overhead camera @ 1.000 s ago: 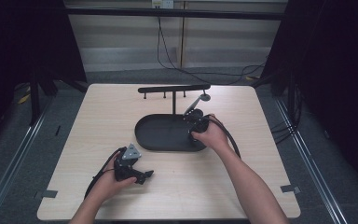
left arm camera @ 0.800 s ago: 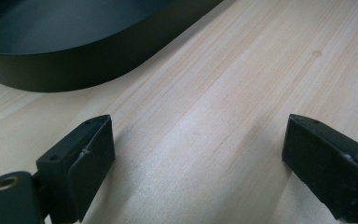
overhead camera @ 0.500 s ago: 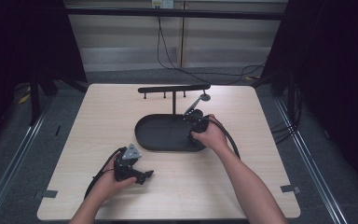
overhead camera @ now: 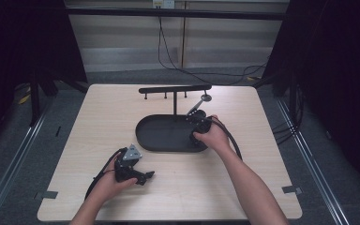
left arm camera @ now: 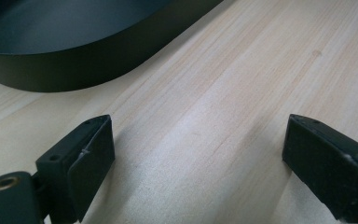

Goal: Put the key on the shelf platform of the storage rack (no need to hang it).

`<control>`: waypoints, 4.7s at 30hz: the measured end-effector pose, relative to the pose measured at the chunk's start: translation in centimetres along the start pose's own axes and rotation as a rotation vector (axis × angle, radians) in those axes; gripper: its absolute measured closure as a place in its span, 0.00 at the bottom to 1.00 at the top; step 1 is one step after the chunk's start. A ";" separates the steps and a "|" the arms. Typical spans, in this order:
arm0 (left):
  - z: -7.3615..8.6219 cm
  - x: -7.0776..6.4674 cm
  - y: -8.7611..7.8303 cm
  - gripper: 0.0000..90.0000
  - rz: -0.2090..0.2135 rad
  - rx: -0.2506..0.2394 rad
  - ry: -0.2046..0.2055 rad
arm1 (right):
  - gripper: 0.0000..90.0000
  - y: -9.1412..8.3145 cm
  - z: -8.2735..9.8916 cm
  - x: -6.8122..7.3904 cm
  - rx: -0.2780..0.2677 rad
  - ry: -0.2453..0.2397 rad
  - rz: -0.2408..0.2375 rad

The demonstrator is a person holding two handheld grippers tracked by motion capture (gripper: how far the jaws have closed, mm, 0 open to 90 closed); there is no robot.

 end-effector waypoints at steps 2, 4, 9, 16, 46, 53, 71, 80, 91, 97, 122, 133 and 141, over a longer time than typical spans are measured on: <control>0.0 0.0 0.0 0.10 0.000 0.000 0.000 | 0.63 0.0 0.1 0.0 0.003 0.000 0.007; 0.0 0.0 0.0 0.10 0.001 -0.001 0.000 | 0.60 -0.1 0.1 0.0 0.001 -0.007 0.006; 0.0 0.0 0.0 0.10 0.004 -0.003 0.000 | 0.52 -0.4 0.2 0.0 -0.004 0.004 0.003; 0.0 0.0 0.0 0.10 0.003 0.000 0.001 | 0.43 -0.7 0.6 0.3 0.002 -0.001 -0.007; 0.0 0.0 0.0 0.10 0.001 -0.001 0.000 | 0.36 -3.7 4.3 1.3 -0.038 -0.046 -0.027; 0.0 0.0 0.0 0.10 0.001 -0.002 0.000 | 0.36 -4.1 5.0 1.3 -0.043 -0.042 -0.031; 0.0 0.0 0.0 0.10 0.004 -0.001 0.001 | 0.36 -5.4 7.4 0.9 -0.067 -0.032 -0.043; 0.0 0.0 0.0 0.10 0.001 -0.002 -0.001 | 0.36 -5.5 8.8 0.7 -0.063 -0.037 -0.043; 0.0 0.0 0.0 0.10 0.001 -0.003 -0.001 | 0.35 -5.5 10.2 0.5 -0.053 -0.042 -0.035; 0.0 0.0 0.0 0.10 0.001 -0.001 0.000 | 0.35 -5.4 10.9 0.5 -0.049 -0.039 -0.037; 0.0 0.0 0.0 0.10 0.000 0.000 0.000 | 0.35 -4.9 13.4 -0.1 -0.048 -0.027 -0.037; 0.0 0.0 0.0 0.10 0.001 -0.002 0.000 | 0.35 -4.7 14.4 -0.4 -0.055 -0.016 -0.039; 0.0 0.0 0.0 0.10 0.002 -0.003 -0.001 | 0.35 -4.5 15.1 -0.6 -0.060 -0.007 -0.048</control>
Point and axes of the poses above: each handheld gripper's, and its own axes: y roughly forward along the jaws, z roughly out of its underside, x roughly to its left, the point moved 7 cm from there along y, roughly forward along the jaws, and after that the axes turned 13 degrees about x, right-handed, at the moved point
